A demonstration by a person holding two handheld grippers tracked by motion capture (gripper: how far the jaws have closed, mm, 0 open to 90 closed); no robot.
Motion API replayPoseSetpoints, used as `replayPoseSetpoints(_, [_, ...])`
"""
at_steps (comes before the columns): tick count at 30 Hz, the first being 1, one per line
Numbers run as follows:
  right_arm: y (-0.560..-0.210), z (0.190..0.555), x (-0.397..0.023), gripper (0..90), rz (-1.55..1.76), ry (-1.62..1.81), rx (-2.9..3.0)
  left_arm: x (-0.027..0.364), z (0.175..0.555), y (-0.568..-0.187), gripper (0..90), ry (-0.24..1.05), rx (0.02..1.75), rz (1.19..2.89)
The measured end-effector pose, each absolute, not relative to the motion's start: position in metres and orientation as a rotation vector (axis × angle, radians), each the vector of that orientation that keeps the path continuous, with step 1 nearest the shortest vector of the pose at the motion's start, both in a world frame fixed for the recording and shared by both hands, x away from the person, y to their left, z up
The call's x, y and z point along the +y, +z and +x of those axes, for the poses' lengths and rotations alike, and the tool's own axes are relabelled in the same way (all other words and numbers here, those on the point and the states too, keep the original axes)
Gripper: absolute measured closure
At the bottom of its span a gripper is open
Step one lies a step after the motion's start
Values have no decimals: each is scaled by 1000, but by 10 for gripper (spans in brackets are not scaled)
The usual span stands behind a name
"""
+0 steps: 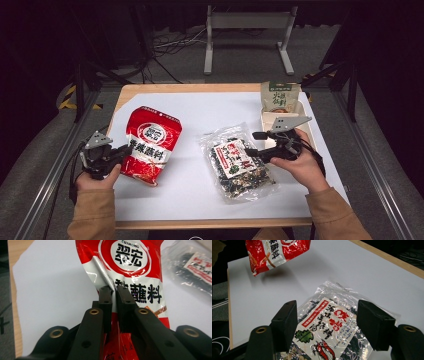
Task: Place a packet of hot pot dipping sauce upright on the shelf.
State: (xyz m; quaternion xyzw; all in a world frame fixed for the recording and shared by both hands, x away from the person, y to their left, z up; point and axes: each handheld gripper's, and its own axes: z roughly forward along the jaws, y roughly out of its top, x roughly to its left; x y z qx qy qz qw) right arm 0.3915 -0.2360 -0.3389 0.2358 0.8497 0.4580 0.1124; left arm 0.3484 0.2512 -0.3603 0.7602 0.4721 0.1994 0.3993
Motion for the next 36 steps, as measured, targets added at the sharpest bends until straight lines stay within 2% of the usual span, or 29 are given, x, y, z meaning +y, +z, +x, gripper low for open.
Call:
replayPoseSetpoints(14, [-339, 386, -224, 395, 709, 1420, 2516, 211, 337, -344, 835, 498, 997, 1886])
replayPoseSetpoints(36, [-348, 376, -192, 396, 758, 1610, 2554, 163, 321, -340, 834, 489, 811, 1883])
